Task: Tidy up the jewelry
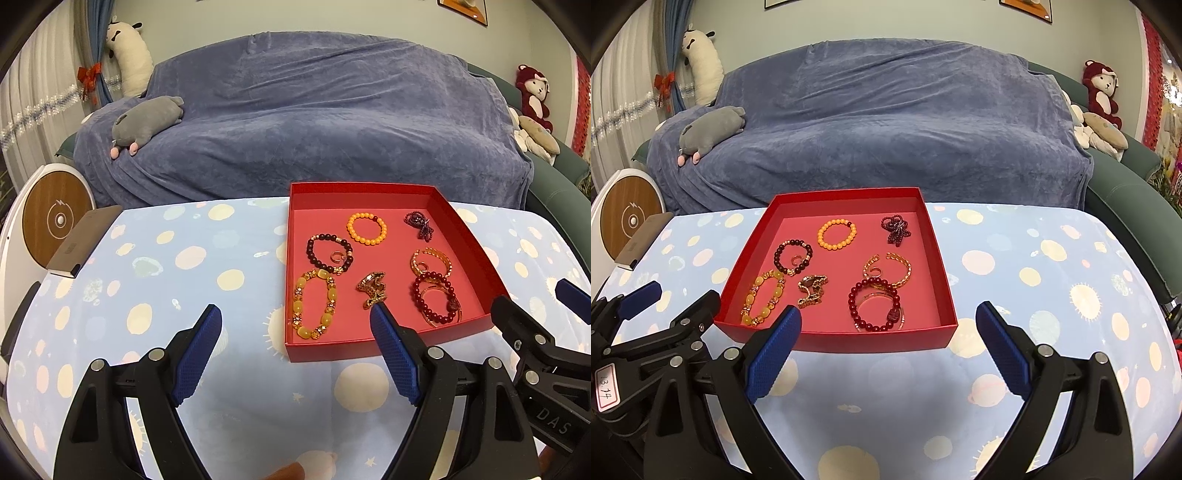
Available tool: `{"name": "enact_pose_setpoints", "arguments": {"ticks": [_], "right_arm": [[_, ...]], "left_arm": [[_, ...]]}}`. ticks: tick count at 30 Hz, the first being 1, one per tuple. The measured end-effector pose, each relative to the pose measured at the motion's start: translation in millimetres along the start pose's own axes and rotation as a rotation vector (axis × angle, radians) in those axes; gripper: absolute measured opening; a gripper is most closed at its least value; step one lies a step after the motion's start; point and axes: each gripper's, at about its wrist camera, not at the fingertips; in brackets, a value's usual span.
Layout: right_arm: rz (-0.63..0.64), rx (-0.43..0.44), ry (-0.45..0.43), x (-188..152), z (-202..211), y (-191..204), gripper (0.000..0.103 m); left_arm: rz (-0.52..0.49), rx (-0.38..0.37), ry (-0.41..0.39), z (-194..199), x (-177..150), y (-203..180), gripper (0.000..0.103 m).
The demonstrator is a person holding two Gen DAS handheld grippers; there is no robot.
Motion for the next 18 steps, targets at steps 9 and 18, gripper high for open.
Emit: {"name": "enact_pose_setpoints", "arguments": {"ticks": [9,18], "right_arm": [[0.012,-0.007,-0.005,-2.8,2.2,-2.1,0.091],[0.011,-0.006,-0.007,-2.7,2.6,-3.7,0.091]], "left_arm": [[-0.009,0.004,-0.001,-0.8,-1.8,-2.4,0.078],[-0.005,0.006,-0.006,-0.1,-2.2,-2.8,0.078]]}}
Point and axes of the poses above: each gripper's, at about its wrist camera, not at the fingertips, and z roughly against the way its jaws point, y to its left, x to its top, and after that the axes turned 8 degrees about -y, right-handed
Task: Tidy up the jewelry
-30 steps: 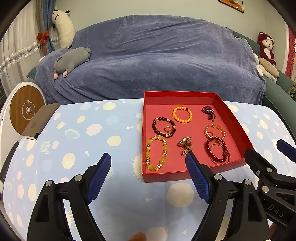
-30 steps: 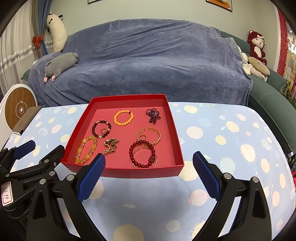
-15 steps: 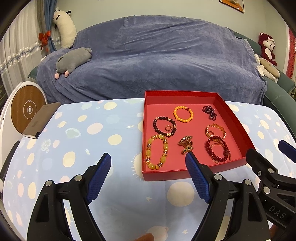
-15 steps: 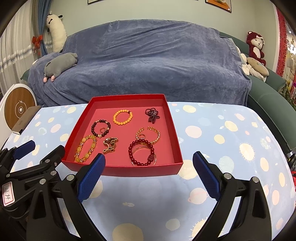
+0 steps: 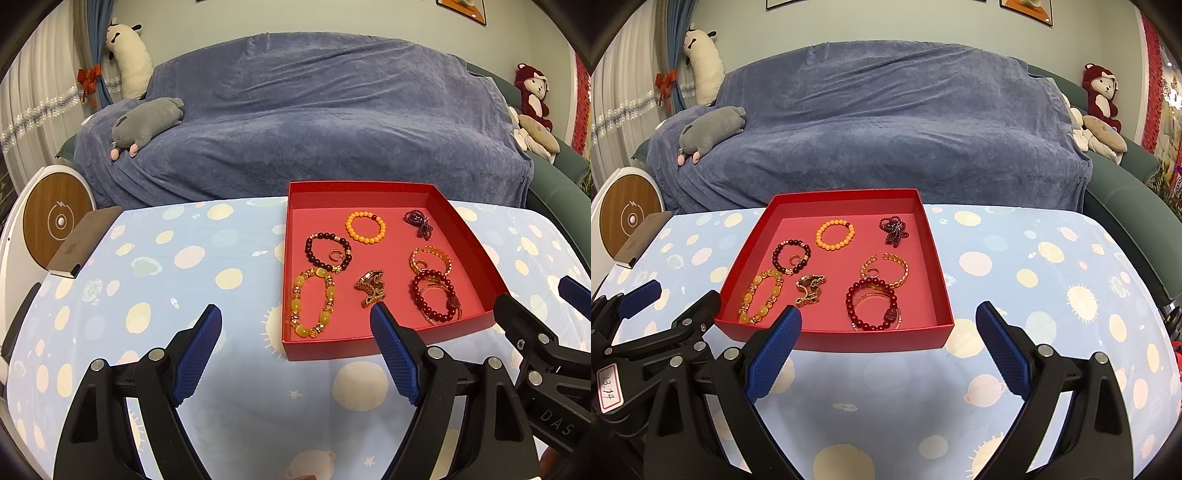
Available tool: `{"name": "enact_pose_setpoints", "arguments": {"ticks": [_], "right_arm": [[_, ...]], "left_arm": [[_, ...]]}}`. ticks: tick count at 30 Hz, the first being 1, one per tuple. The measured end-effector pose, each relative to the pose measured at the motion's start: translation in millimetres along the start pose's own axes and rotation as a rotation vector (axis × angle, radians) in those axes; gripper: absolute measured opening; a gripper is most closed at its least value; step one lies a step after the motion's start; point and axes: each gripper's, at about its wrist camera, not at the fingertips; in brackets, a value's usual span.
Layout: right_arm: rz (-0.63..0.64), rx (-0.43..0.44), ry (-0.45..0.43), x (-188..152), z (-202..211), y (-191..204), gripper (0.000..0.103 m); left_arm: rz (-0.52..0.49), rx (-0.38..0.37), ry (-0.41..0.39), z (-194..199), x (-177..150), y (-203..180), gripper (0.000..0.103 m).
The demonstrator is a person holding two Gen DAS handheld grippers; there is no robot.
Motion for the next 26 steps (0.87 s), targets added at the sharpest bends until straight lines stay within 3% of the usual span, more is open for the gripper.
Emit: {"name": "enact_pose_setpoints", "arguments": {"ticks": [26], "right_arm": [[0.011,-0.004,-0.009,1.5,1.8,3.3,0.092]], "left_arm": [[0.016,0.002,0.013,-3.5,-2.3,2.3,0.078]]}}
Point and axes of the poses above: each gripper's, at about its wrist camera, not at the fingertips, and z roughly against the way its jaws point, y to its left, x to its top, and after that the axes turned 8 degrees about -y, right-handed
